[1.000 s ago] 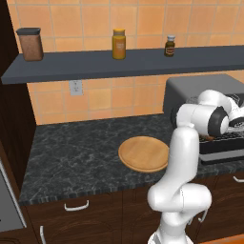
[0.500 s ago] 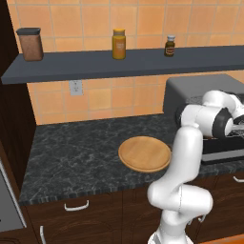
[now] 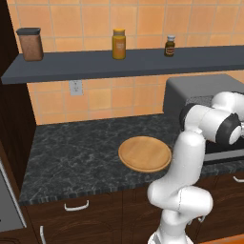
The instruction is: Pick up the kebab skewer and baguette bread, and place them inside the toaster oven. Close the toaster oven door and start by setting the timer.
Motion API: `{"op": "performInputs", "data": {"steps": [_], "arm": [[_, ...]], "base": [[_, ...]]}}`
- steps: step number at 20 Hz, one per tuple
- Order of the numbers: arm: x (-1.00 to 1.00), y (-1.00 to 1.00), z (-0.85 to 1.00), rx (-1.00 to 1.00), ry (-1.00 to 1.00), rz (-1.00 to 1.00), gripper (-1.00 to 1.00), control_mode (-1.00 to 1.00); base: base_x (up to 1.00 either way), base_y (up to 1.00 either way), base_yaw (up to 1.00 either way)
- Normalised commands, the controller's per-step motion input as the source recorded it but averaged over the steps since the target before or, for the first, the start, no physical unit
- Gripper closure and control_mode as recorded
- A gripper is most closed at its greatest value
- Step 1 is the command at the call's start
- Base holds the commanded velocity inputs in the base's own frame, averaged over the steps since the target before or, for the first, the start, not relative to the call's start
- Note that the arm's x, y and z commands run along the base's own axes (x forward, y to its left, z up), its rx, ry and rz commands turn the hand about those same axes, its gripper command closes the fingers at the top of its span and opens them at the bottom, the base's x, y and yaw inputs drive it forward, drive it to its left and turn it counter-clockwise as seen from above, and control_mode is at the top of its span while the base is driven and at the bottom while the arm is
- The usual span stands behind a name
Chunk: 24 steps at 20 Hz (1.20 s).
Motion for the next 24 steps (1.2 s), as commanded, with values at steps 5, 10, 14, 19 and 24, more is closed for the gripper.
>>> {"op": "performInputs", "data": {"steps": [5,10,14,19,24], "arm": [[-0.47,0.36,0.00,0.00,0.09,-0.30,-1.00,-1.00],[0.00,0.28,0.00,0.00,0.12,-0.24,-1.00,-1.00],[-0.09,0.24,-0.01,0.00,0.08,-0.21,-1.00,-1.00],[-0.04,0.16,-0.09,0.00,0.03,-0.19,-1.00,-1.00],[-0.08,0.30,-0.07,0.00,0.00,-0.02,-1.00,-1.00]], "base": [[0.00,0.00,0.00],[0.00,0.00,0.00],[0.00,0.00,0.00],[0.00,0.00,0.00],[0.00,0.00,0.00]]}}
